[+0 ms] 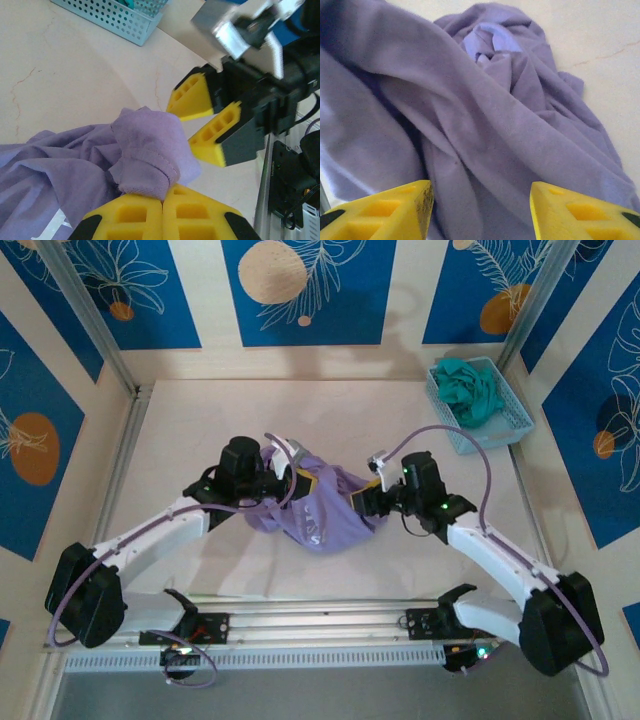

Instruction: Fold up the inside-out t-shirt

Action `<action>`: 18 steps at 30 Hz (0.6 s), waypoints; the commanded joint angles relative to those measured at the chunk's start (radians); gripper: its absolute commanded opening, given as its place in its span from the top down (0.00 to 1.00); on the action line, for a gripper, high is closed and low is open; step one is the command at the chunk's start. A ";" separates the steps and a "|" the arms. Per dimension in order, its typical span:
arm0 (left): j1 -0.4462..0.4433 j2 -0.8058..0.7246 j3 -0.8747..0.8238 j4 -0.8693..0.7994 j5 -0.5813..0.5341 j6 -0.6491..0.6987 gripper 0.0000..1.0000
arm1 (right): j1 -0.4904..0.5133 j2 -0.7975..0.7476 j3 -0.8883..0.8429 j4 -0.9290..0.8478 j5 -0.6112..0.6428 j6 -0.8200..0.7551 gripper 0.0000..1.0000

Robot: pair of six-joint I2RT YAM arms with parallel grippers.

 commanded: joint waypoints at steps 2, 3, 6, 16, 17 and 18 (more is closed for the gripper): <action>0.010 -0.027 -0.005 0.018 0.014 -0.001 1.00 | 0.009 0.084 0.017 0.085 -0.044 -0.003 0.46; 0.011 -0.028 -0.005 0.018 0.009 -0.002 1.00 | 0.010 0.097 0.016 0.099 -0.062 0.005 0.46; 0.011 -0.031 -0.009 0.018 0.000 0.000 1.00 | 0.012 0.131 0.004 0.155 -0.117 0.035 0.47; 0.034 -0.137 -0.090 0.012 -0.233 -0.050 1.00 | -0.058 -0.080 -0.033 0.206 -0.203 0.047 1.00; 0.039 -0.155 -0.110 0.015 -0.258 -0.060 1.00 | -0.059 -0.109 -0.041 0.217 -0.215 0.047 1.00; 0.041 -0.169 -0.127 0.020 -0.270 -0.065 1.00 | -0.060 -0.132 -0.047 0.231 -0.228 0.048 1.00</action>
